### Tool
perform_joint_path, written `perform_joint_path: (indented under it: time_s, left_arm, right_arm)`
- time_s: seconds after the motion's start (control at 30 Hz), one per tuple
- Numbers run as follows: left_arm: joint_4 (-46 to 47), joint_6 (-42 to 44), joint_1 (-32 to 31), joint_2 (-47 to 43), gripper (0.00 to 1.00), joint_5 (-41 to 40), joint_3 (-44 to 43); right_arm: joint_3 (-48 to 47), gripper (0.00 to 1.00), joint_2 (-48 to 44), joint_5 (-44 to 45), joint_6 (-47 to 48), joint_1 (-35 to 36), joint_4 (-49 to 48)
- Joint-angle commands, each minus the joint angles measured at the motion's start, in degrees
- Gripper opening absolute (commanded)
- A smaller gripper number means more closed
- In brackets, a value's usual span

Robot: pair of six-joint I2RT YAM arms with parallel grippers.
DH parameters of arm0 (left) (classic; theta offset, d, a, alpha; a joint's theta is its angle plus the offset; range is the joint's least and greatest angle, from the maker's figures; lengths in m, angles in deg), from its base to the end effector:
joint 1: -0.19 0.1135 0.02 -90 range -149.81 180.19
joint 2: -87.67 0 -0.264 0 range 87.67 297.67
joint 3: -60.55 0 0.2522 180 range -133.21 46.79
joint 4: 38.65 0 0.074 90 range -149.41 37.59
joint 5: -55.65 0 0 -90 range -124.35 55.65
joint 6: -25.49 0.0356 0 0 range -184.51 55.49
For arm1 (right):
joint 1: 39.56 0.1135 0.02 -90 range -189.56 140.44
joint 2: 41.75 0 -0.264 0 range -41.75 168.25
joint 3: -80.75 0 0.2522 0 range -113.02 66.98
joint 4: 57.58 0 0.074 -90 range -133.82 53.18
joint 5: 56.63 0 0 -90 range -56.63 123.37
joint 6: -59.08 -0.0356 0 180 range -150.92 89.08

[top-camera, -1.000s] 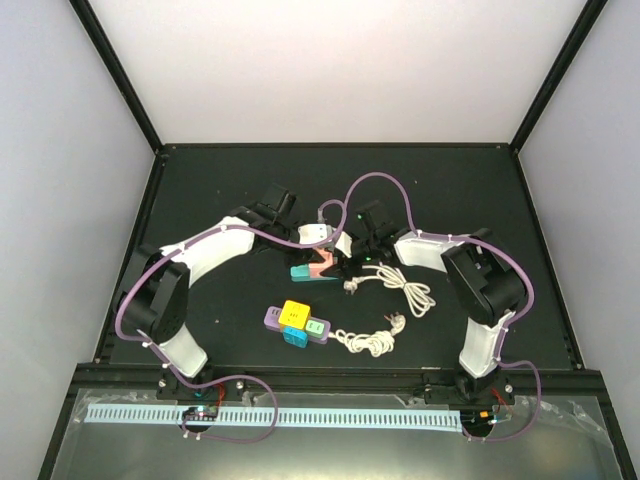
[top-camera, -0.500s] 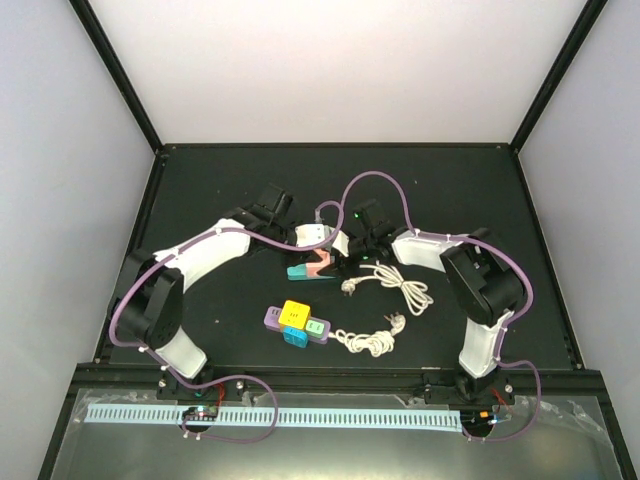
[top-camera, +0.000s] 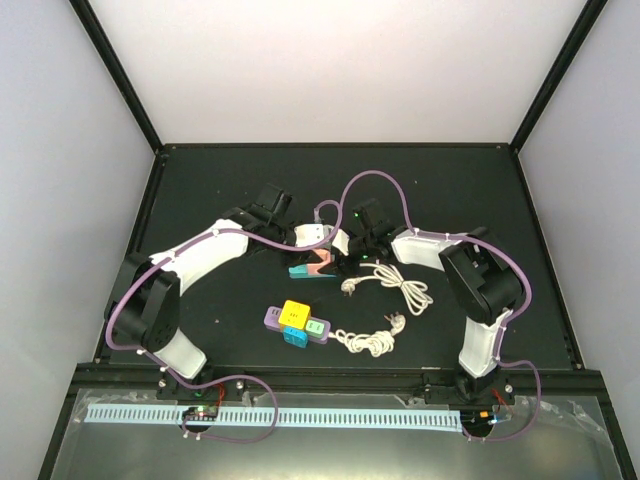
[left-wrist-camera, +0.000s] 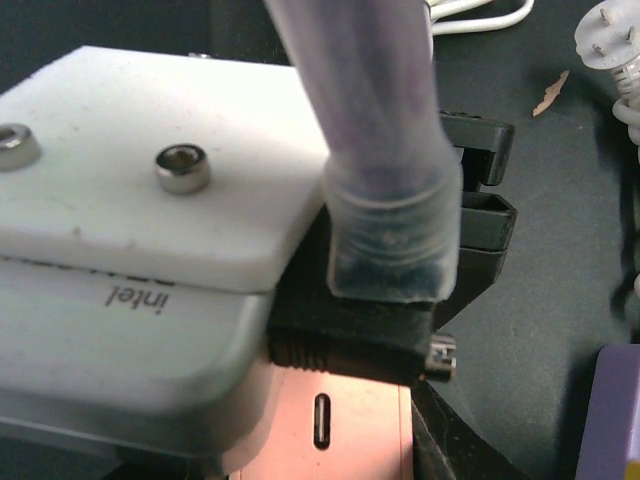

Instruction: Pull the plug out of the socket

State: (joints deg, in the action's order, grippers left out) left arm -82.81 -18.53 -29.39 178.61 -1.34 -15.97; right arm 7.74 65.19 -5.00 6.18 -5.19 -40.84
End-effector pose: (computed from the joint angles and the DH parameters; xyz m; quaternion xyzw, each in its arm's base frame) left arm 0.2711 -0.1762 0.2260 0.6262 0.6824 -0.2337 0.2960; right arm 0.2936 0.2276 0.1464 -0.6092 0.6573 0.3018 0.3251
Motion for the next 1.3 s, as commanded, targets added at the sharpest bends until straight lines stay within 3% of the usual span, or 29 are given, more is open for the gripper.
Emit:
perform_joint_path:
  time_s: [0.0, 0.1, 0.27, 0.37, 0.47, 0.5, 0.53, 0.93, 1.27]
  left_arm:
    - [1.12, 1.28, -0.86, -0.97, 0.06, 5.96, -2.1]
    - [0.64, 1.08, -0.85, -1.39, 0.06, 6.01, -2.31]
    - [0.17, 1.77, -0.77, -2.75, 0.06, 4.48, -1.38]
    - [0.44, 1.38, -0.45, -3.62, 0.06, 4.29, -0.75]
    - [0.25, 0.9, -0.34, -4.07, 0.06, 4.38, -0.7]
    - [0.29, 0.76, -0.3, -4.17, 0.06, 4.41, -0.7]
    - [0.33, 0.47, -0.27, -4.26, 0.06, 4.39, -0.74]
    - [-3.89, -1.73, 0.51, -7.24, 0.06, 2.25, -3.52]
    - [-9.81, -6.51, 6.35, -14.2, 0.06, -1.01, -4.05]
  right_arm:
    - [0.44, 0.32, 1.56, 4.44, 0.16, 0.35, -0.5]
    - [1.11, 0.49, 1.15, 4.38, 0.03, 0.35, -1.2]
    - [3.57, 0.63, -0.39, 4.26, -0.7, 0.05, -4.08]
    - [5.38, 0.8, -1.59, 3.51, -0.87, -0.2, -6.62]
    - [5.7, 0.88, -2.02, 2.77, -1.08, -0.67, -7.13]
    - [5.95, 0.97, -2.19, 2.42, -1.22, -0.85, -7.46]
    - [6.19, 1.0, -2.5, 2.08, -1.28, -1.07, -7.79]
    - [8.08, 1.0, -5.7, -2.61, -2.33, -3.66, -9.28]
    - [5.98, 1.0, -14.15, -3.55, -5.22, -5.43, -3.86]
